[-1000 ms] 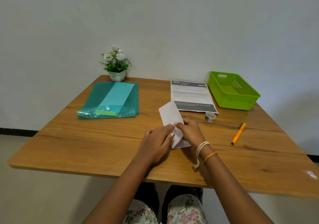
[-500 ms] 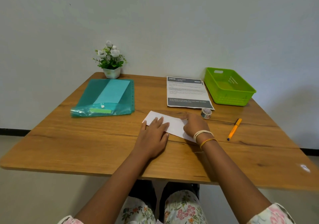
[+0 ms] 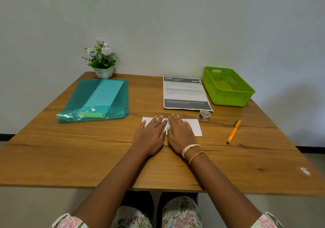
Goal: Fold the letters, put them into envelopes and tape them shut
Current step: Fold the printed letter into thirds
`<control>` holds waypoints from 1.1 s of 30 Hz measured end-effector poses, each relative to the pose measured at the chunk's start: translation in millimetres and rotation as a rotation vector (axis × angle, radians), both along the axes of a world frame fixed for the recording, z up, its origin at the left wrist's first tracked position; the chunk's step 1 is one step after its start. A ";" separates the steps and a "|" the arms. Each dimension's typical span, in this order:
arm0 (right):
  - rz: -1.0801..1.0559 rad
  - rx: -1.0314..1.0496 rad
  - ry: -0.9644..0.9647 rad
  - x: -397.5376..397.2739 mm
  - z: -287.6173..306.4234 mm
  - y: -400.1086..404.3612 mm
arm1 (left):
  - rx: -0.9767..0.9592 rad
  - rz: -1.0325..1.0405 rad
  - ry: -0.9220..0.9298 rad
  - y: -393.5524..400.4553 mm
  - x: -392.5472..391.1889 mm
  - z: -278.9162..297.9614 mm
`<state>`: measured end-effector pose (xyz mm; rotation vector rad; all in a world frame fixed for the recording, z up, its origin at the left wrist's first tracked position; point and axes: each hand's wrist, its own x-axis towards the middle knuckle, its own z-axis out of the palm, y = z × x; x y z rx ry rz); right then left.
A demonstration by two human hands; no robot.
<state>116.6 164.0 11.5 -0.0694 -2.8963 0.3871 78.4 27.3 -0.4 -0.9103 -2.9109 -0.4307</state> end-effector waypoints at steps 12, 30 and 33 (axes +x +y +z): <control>-0.124 0.037 -0.142 6.4 -7.3 23.7 | -0.024 0.119 -0.012 -2.5 -5.5 -3.7; 0.054 0.018 -0.052 14.7 -6.1 19.3 | -0.042 0.010 -0.012 -4.2 -14.1 2.7; -0.104 0.023 -0.078 14.4 -6.6 25.2 | -0.039 0.005 -0.017 -3.6 -18.0 4.6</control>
